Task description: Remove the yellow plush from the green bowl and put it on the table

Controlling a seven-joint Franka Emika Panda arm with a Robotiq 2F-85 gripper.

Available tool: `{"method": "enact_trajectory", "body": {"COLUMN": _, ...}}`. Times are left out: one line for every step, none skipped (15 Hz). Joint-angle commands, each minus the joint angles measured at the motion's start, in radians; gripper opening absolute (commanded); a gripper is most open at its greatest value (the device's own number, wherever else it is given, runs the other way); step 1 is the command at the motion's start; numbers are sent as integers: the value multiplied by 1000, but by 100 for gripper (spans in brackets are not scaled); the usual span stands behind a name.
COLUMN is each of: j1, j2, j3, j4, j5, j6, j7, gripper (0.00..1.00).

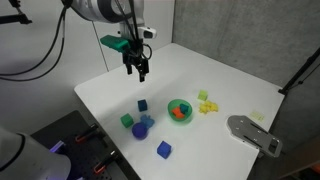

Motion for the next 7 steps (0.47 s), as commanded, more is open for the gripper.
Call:
{"method": "enact_trajectory", "body": {"j1": -12, "j2": 4, "j3": 12, "j4": 1, "j5": 2, "j6": -1, "j7": -2, "gripper": 100}}
{"method": "enact_trajectory", "body": {"j1": -12, "j2": 12, "j3": 11, "j4": 1, "j5": 2, "j6": 0, "j7": -2, "gripper": 100}}
{"method": "enact_trajectory", "body": {"j1": -12, "j2": 18, "j3": 11, "j4": 1, "j5": 2, "j6": 1, "j7": -2, "gripper": 100}}
{"method": "enact_trajectory", "body": {"j1": -12, "j2": 20, "j3": 11, "j4": 1, "j5": 2, "j6": 1, "j7": -2, "gripper": 100}}
{"method": "enact_trajectory", "body": {"j1": -12, "j2": 20, "j3": 11, "j4": 1, "j5": 2, "j6": 1, "j7": -2, "gripper": 100}}
{"method": "enact_trajectory", "body": {"j1": -12, "j2": 21, "j3": 11, "j4": 1, "j5": 2, "j6": 1, "j7": -2, "gripper": 100}}
{"method": "enact_trajectory", "body": {"j1": -12, "j2": 20, "j3": 11, "j4": 1, "j5": 2, "j6": 1, "j7": -2, "gripper": 100}}
